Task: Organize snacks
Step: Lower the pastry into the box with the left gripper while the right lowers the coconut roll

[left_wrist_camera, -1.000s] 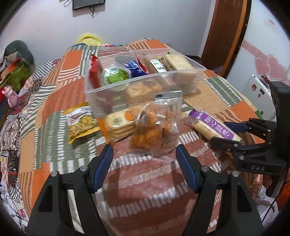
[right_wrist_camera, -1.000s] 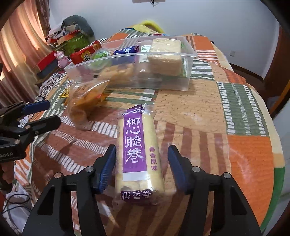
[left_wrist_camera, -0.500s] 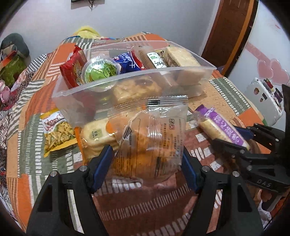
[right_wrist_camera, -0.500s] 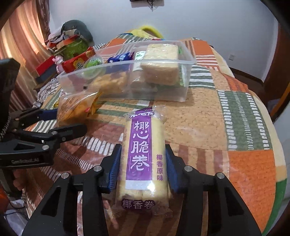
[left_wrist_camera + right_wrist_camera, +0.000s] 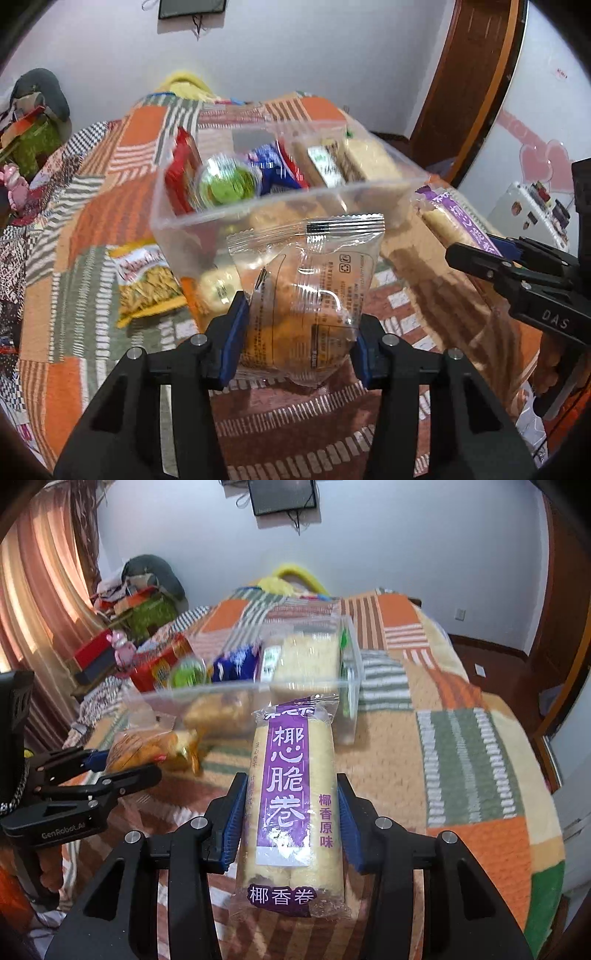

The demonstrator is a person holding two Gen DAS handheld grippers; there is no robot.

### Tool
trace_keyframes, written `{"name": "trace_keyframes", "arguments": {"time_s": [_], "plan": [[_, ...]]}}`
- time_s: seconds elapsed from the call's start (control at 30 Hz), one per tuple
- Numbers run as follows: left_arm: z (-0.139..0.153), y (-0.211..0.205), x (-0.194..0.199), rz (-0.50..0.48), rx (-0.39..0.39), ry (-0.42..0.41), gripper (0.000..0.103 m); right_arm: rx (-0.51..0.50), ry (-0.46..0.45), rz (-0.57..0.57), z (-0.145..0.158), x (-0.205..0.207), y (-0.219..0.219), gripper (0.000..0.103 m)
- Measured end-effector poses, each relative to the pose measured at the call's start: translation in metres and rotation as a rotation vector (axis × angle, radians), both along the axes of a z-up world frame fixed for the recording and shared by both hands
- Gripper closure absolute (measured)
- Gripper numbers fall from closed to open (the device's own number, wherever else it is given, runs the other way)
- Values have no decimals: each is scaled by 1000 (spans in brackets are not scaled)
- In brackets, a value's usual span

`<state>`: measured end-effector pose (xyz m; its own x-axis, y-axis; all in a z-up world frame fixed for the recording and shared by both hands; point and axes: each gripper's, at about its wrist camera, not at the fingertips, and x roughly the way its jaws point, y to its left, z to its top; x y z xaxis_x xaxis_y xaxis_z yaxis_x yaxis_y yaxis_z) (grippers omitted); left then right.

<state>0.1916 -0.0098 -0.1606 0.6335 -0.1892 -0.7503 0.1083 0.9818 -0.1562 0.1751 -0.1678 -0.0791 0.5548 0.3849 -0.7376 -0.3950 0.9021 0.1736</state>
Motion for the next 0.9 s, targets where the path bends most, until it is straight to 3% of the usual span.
{"name": "trace_keyframes", "arguments": {"time_s": [0.47,0.67,0.9], "plan": [[64,16,36,40,-7,-153,54,62,-123,-4,42,36,19,61],[62,23,69,58,-35,-133,54,56,-123,12,38,59,41,61],[49,20,97,49,-10,-107,53,64,-79,7,21,85,61,61]]}}
